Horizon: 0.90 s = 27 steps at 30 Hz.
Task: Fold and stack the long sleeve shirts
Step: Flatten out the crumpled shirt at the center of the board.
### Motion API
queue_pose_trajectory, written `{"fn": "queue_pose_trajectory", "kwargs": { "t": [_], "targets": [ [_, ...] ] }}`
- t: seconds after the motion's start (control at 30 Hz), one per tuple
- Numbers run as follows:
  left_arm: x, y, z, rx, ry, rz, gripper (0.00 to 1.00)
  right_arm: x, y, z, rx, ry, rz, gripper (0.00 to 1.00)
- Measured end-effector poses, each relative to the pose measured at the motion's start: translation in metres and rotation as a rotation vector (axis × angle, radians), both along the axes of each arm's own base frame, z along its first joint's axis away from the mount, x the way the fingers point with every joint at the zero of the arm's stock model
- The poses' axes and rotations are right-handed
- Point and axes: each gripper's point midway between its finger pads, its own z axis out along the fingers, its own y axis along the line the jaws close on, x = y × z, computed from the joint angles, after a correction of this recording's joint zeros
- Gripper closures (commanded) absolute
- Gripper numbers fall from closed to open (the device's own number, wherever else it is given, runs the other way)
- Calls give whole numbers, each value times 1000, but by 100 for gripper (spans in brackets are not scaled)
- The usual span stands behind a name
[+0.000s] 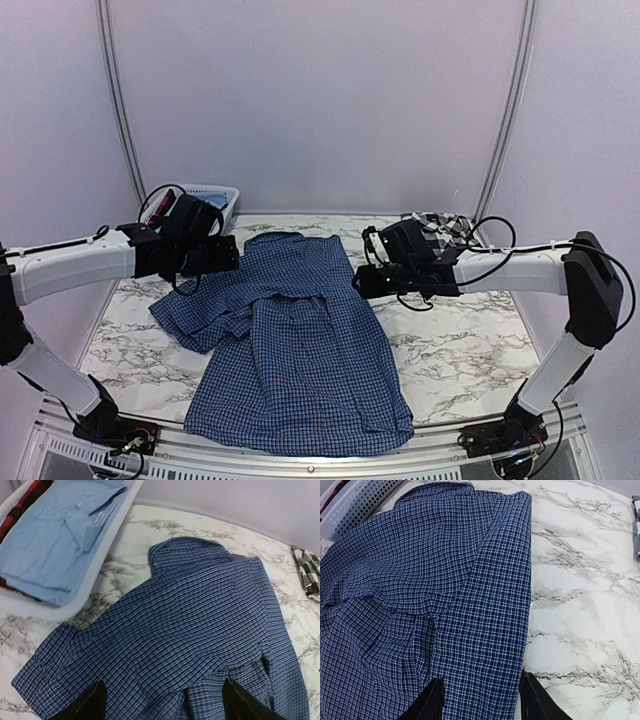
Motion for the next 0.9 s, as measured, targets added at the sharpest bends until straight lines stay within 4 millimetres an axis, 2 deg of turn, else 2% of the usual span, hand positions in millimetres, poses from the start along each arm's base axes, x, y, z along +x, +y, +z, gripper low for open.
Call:
{"fn": "queue_pose_trajectory", "kwargs": {
  "t": [0.1,0.17,0.27,0.4,0.5,0.6,0.8,0.9],
  "targets": [
    [-29,29,-34,14,56,70,24,-2,-1,-2,-3,6,4,53],
    [-44,46,-50,15,77,119,26,-3,-2,-5,-6,11,6,53],
    [-57,71,-65,2,92,208,27,-7,-4,-9,-12,19,6,53],
    [-67,110,-87,-16,123,359,28,-9,-7,-14,-18,29,4,53],
    [-71,130,-103,-22,150,429,30,-11,-8,-17,-21,35,3,53],
    [-66,135,-113,-63,157,447,33,-11,-8,-17,-20,35,3,53],
    [-48,128,-126,-134,150,424,45,-11,-8,-17,-21,35,3,53],
    [-41,124,-136,-145,159,411,63,-11,-8,-17,-21,35,4,53]
  ]
}}
